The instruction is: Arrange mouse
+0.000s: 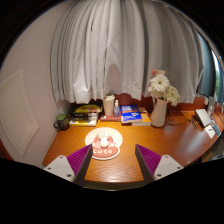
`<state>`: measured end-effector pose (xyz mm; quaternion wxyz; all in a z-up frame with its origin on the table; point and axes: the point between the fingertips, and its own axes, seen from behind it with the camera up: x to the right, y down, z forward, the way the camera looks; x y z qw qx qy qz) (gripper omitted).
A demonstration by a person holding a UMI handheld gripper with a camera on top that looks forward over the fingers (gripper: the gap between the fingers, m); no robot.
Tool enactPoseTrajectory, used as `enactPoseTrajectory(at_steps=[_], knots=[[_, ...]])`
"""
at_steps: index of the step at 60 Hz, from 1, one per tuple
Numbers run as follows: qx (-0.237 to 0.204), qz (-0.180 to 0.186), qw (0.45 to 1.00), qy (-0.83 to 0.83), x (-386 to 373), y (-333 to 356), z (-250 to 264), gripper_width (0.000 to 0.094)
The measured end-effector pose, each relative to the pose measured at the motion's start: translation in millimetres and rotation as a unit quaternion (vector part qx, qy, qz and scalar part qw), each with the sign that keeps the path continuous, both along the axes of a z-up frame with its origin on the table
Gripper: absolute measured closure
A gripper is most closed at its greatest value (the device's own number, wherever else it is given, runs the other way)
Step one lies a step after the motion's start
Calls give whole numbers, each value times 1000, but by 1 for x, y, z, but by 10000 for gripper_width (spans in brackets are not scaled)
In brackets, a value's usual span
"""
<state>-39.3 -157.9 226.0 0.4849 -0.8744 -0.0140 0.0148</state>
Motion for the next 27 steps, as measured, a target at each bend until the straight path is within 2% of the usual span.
enactPoseTrajectory(at_steps=[27], knots=[[-6,-7,1000,18,26,-50,-3,80]])
